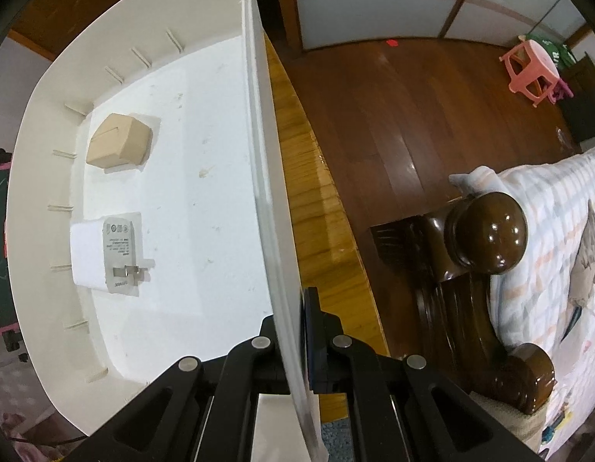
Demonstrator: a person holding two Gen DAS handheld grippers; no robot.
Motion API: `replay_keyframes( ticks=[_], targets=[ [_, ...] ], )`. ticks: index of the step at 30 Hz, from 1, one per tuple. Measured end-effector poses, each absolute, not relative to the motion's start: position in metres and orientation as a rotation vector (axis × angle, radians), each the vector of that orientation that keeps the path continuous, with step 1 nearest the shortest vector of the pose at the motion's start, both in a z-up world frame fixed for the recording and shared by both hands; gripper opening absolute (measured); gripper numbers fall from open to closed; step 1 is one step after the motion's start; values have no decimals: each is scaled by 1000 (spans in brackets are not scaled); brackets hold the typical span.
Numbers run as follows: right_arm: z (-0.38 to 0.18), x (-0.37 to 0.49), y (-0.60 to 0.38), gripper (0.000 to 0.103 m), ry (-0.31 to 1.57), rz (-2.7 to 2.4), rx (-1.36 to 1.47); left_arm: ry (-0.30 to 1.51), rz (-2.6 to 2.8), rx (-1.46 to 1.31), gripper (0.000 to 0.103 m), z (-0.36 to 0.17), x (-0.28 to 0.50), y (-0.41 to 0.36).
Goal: Organize rigid objects
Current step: 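Move the left tool to the Rubik's cube beside the green jar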
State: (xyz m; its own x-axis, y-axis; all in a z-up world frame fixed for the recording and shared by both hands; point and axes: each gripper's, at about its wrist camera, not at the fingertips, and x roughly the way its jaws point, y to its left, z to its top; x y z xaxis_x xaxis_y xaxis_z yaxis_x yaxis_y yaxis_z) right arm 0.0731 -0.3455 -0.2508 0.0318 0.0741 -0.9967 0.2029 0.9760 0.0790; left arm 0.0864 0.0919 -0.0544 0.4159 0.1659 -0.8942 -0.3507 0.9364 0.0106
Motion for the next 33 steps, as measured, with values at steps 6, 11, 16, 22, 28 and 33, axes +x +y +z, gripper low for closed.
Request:
replay_keyframes(
  ticks=[6, 11, 16, 22, 28, 33],
  targets=[
    [-251, 73, -345, 3, 1541, -131, 227, 1175, 305, -250, 100, -91, 102, 112],
    [-249, 74, -343, 4, 1542, -161, 234, 1272, 241, -224, 100, -135, 119, 100],
    [-249, 75, -340, 6, 1547, -190, 230, 1328, 192, -160, 100, -169, 141, 84],
    [-249, 76, -339, 7, 1552, -214, 226, 1385, 127, -51, 100, -200, 170, 65],
    [-248, 76, -339, 7, 1554, -227, 241, 1454, 87, -36, 99, -227, 188, 61],
    [-249, 77, -341, 8, 1559, -234, 251, 1516, 70, 25, 90, -245, 192, 53]
  ],
)
